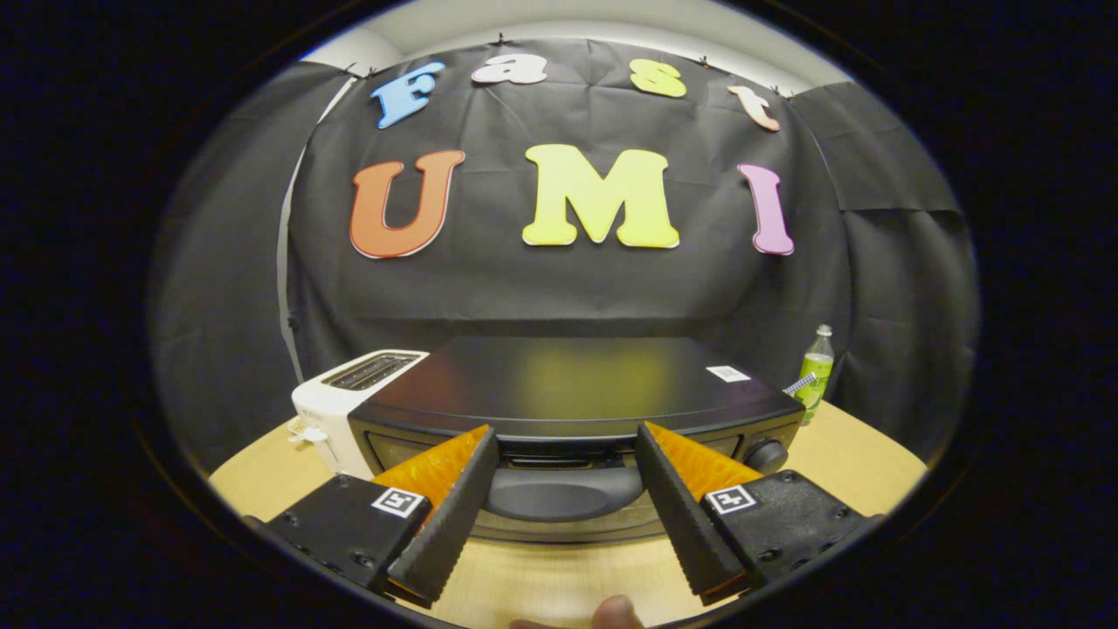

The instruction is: Open the toaster oven, put the food inside, and close the toaster oven door.

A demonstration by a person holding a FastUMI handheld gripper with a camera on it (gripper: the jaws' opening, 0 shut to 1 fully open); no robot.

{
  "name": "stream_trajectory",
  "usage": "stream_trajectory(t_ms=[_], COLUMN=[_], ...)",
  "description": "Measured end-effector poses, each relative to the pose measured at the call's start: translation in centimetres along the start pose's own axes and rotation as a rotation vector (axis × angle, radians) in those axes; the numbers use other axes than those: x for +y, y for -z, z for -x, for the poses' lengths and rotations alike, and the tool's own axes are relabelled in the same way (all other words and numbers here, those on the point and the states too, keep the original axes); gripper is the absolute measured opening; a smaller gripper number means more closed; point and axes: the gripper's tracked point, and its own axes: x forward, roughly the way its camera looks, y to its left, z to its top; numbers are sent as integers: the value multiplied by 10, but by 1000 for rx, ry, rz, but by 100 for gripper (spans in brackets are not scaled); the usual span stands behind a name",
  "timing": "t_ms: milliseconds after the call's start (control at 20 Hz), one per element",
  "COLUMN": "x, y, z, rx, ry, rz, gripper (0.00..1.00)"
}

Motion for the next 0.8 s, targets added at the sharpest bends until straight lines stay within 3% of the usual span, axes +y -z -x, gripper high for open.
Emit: stream_trajectory(t_ms=[800], x=[-7], y=[56], z=[72], rx=[79], ry=[-8], rz=[12], gripper=[100])
